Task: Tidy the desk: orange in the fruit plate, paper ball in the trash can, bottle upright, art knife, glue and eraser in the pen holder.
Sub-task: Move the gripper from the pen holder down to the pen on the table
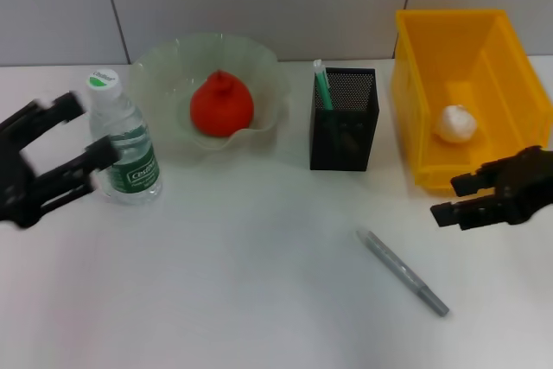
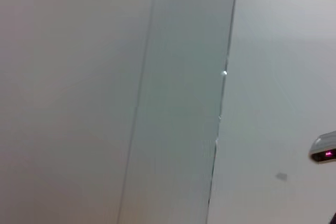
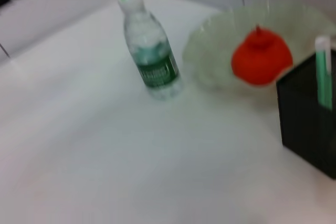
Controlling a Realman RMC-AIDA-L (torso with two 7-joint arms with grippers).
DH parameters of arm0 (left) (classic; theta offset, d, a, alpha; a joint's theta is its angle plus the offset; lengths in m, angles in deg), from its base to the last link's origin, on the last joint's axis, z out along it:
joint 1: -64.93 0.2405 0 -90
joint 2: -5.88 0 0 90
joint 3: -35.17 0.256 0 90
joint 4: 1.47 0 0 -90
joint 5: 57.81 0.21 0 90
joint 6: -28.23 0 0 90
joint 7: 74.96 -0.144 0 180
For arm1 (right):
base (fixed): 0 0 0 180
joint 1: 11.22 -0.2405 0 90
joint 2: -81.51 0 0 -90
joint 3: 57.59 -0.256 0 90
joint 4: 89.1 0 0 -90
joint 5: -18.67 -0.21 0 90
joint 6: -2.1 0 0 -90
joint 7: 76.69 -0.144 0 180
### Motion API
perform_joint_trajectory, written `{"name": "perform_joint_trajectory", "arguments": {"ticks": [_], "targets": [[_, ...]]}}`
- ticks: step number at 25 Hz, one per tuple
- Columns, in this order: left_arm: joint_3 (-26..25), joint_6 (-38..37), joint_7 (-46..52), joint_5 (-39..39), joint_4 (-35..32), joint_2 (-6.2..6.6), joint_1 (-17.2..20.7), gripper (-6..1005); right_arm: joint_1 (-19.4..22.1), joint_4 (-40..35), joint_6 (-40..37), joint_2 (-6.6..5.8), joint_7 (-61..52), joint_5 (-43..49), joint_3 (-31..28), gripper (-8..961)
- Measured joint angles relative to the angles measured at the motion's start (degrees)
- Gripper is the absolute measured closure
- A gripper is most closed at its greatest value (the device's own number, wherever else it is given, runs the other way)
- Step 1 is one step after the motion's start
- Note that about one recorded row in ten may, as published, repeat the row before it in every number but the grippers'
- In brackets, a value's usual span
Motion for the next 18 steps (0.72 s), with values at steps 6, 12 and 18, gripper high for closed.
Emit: {"name": "perform_joint_trajectory", "arguments": {"ticks": [6,12,18], "targets": [[-7.11,-6.04,-4.41,2.55,4.71,0.46,1.75,153,-8.02,-1.06,-4.25,0.01,-11.31,12.03,5.89,311],[-7.93,-6.65,-5.19,3.90,4.98,0.65,2.76,153,-14.43,5.57,-5.90,0.08,-18.43,17.40,9.76,312],[-8.09,-6.76,-5.22,4.15,5.30,0.66,2.86,153,-16.46,12.94,1.68,0.20,-24.02,19.12,17.66,311]]}}
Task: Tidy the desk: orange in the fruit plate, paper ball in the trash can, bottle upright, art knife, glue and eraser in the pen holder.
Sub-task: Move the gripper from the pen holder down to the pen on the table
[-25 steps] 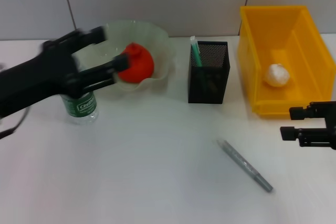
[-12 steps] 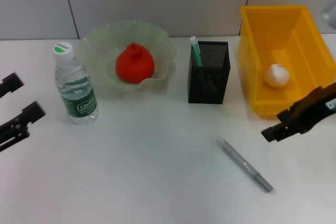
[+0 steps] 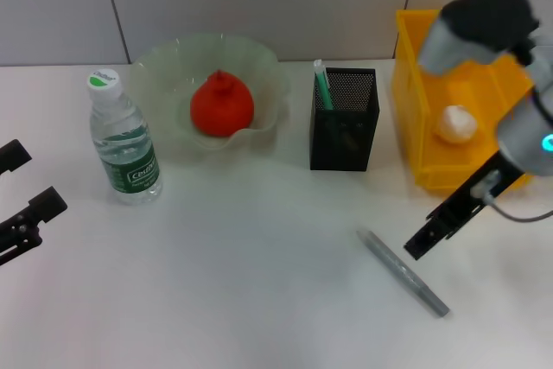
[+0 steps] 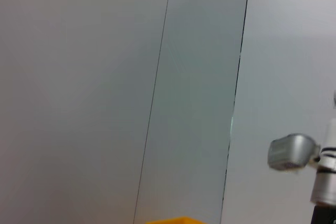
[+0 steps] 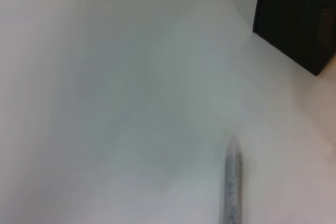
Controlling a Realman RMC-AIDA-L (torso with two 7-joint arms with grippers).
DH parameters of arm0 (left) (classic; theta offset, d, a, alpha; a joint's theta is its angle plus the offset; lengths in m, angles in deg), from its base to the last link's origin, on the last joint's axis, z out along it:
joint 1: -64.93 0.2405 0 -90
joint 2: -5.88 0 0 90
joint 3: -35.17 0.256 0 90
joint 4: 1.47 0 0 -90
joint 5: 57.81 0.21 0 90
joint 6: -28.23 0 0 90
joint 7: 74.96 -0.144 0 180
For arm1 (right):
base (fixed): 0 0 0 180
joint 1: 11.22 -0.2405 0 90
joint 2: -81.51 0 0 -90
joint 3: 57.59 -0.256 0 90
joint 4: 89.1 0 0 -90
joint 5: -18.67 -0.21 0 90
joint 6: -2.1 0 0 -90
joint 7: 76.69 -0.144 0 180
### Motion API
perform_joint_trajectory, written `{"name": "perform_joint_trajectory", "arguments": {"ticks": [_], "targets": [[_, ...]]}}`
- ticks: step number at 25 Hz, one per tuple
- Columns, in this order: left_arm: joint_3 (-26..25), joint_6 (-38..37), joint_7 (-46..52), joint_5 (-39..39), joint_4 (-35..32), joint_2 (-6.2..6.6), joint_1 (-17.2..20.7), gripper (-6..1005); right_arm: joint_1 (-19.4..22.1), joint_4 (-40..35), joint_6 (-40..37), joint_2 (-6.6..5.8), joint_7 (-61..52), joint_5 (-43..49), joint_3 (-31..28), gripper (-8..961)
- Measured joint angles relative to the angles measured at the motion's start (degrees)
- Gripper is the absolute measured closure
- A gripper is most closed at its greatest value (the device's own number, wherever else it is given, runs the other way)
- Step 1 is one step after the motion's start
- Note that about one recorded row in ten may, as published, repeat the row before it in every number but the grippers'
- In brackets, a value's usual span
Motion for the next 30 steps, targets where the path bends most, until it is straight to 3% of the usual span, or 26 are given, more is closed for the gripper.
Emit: {"name": "perform_joint_trajectory", "arguments": {"ticks": [7,16,30], "targets": [[0.30,0.15,-0.67,0.00,0.18,-0.01,-0.10,153,-2.37,8.55,7.60,0.18,-3.49,0.17,5.30,311],[0.00,0.29,-1.56,0.05,1.36,-0.01,0.02,153,-5.84,17.39,14.00,0.24,-4.24,0.32,7.25,314],[-1.44,0.54,-2.37,2.21,1.81,-0.38,-0.47,153,-7.32,21.11,18.26,0.52,-4.31,-1.43,10.21,326]]}}
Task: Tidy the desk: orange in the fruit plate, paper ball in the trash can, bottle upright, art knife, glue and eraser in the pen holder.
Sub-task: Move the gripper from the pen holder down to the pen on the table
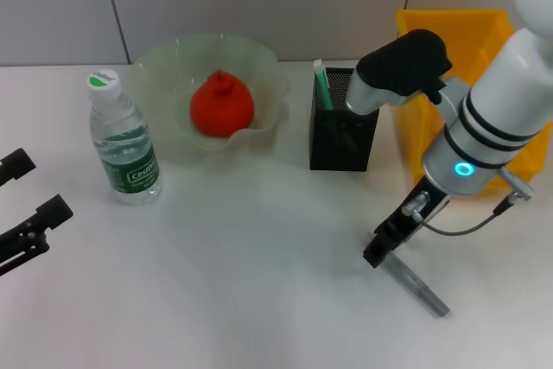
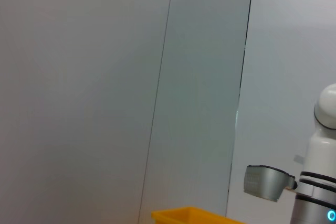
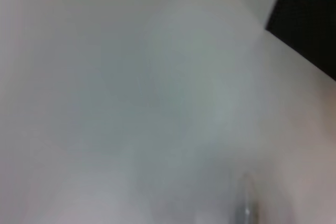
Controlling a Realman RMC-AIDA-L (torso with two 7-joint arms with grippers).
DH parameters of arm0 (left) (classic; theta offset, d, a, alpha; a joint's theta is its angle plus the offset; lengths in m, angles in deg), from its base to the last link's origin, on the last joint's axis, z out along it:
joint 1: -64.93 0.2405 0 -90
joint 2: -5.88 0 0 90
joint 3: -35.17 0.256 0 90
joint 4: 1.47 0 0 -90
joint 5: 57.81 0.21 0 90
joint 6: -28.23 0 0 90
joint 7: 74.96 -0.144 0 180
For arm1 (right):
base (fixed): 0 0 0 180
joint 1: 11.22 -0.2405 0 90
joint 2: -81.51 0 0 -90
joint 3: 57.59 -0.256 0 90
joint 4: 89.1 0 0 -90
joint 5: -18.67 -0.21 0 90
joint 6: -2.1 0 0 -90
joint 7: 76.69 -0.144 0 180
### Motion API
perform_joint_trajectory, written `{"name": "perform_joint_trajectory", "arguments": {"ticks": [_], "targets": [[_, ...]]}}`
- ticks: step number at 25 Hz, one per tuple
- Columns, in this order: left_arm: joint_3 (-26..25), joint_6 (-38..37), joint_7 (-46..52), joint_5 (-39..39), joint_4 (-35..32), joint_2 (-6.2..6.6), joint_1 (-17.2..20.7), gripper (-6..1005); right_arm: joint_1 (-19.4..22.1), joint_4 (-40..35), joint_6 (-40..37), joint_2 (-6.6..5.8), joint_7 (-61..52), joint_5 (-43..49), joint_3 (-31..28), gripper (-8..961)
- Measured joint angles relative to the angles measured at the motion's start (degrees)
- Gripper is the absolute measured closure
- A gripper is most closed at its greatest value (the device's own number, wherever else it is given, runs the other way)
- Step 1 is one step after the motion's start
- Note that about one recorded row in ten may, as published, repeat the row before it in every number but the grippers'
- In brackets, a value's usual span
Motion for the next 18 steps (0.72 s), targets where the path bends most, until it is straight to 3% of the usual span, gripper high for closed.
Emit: {"name": "perform_joint_trajectory", "arguments": {"ticks": [11,16,18], "targets": [[-0.13,0.34,-0.34,0.06,0.53,-0.15,0.03,153,-2.54,5.08,2.48,0.01,-0.05,-0.61,0.81,342],[-0.31,0.36,-0.69,0.07,1.36,-0.10,0.01,153,-2.69,5.57,2.71,0.01,-0.07,-0.61,1.26,530],[-0.31,0.36,-0.69,0.07,1.38,-0.10,0.00,153,-2.69,5.59,2.85,0.01,-0.08,-0.61,1.38,531]]}}
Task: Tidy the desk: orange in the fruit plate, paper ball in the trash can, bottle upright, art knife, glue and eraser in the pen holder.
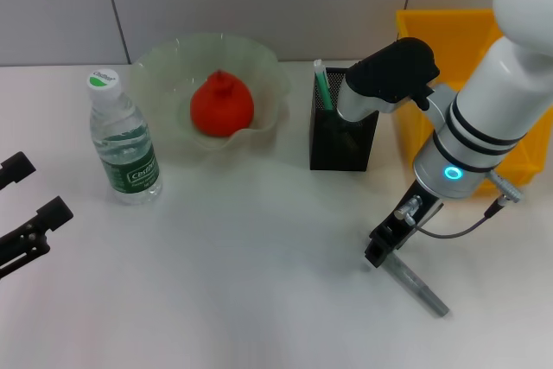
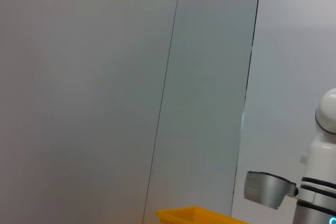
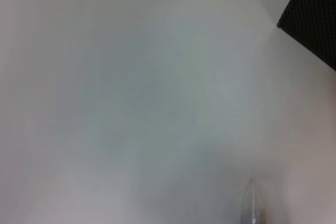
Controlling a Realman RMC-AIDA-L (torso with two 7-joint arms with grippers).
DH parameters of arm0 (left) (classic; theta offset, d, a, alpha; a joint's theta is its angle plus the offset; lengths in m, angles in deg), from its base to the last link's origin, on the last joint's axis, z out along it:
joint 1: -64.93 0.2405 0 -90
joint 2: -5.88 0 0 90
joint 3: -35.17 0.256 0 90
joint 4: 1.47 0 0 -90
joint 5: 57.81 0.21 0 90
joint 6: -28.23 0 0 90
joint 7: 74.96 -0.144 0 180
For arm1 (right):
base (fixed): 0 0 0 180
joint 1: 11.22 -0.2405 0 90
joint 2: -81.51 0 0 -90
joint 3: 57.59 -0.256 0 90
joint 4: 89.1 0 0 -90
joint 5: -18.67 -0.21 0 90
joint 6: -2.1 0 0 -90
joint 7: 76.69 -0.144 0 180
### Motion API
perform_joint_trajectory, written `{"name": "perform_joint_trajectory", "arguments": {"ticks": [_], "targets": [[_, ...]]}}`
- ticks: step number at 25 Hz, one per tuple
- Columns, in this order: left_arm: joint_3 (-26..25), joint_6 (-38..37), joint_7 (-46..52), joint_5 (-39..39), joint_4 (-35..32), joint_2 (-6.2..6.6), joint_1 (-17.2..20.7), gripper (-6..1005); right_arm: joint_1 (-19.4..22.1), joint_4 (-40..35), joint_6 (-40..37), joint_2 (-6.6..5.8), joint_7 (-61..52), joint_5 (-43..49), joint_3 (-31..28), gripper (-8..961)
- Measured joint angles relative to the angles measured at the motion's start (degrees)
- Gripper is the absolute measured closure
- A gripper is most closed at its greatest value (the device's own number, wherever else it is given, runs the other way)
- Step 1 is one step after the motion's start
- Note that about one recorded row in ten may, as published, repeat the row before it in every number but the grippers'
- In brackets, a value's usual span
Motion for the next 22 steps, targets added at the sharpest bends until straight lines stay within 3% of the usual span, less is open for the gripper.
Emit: {"name": "perform_joint_trajectory", "arguments": {"ticks": [10,19,22], "targets": [[0.00,0.00,0.00,-0.01,0.03,-0.04,-0.01,153,-0.04,0.53,0.61,0.07,-0.04,0.00,1.08,539],[-0.08,-0.33,0.00,-0.04,0.03,-0.14,-0.01,153,0.16,-0.23,0.65,0.09,-0.04,0.00,3.57,736],[-0.44,-0.36,0.00,0.00,0.03,-0.14,0.06,153,1.97,-4.70,-0.58,0.06,-0.02,-0.55,3.16,783]]}}
